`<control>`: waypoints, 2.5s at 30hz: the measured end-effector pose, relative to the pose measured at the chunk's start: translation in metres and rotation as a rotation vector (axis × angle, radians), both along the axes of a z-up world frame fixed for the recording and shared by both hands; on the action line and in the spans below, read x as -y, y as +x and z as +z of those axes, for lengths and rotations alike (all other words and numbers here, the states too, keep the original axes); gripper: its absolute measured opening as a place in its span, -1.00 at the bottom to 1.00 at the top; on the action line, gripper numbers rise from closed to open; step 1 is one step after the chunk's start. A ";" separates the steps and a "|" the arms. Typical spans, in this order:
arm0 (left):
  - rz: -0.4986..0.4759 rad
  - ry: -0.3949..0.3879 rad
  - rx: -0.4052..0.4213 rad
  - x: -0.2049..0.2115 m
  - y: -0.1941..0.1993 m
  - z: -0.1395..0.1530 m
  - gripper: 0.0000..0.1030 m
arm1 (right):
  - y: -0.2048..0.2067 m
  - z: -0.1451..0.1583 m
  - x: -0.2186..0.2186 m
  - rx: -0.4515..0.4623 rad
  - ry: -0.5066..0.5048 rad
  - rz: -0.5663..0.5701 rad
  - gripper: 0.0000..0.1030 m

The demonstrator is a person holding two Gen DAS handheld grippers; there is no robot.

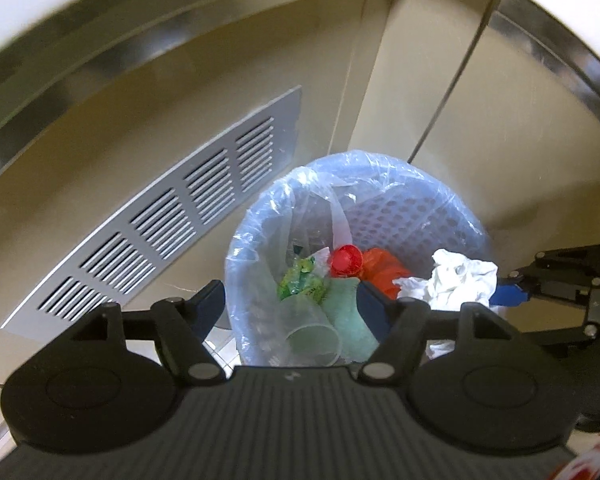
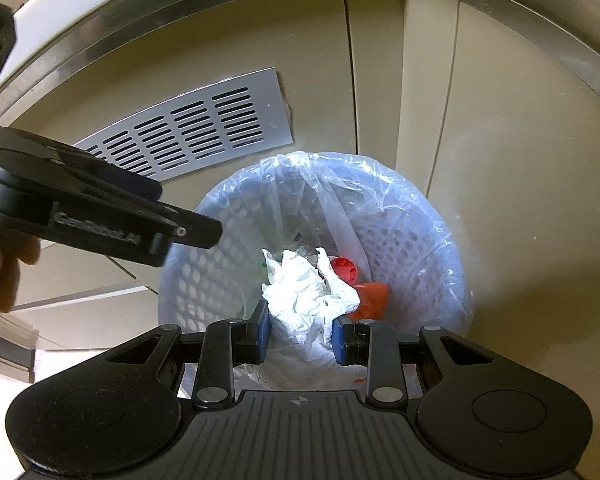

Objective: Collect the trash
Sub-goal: 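Lower into the bin and open both grippers to drop cup and tissue, then raise both open tools back up to the counter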

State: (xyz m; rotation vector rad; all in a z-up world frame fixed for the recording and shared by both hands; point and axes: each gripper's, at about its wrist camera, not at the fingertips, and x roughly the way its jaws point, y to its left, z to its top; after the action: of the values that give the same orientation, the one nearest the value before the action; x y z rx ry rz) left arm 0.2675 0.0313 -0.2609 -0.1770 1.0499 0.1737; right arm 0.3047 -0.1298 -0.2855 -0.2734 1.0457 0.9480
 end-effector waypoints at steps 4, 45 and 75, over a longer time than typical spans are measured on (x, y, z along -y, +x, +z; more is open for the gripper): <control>0.023 0.006 0.007 -0.005 -0.007 0.005 0.35 | 0.000 -0.002 -0.004 0.005 0.015 0.002 -0.40; 0.054 0.008 0.167 0.010 -0.073 0.112 0.35 | -0.041 0.122 0.036 0.110 0.166 -0.099 0.48; -0.056 0.126 0.444 0.016 0.057 0.237 0.57 | 0.118 0.248 0.089 0.397 0.278 -0.390 0.48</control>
State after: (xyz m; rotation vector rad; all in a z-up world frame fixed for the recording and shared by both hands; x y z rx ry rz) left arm 0.3246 0.0153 -0.0238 -0.0672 0.5997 0.1412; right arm 0.4226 -0.2191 -0.0377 -0.0191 0.5645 0.6391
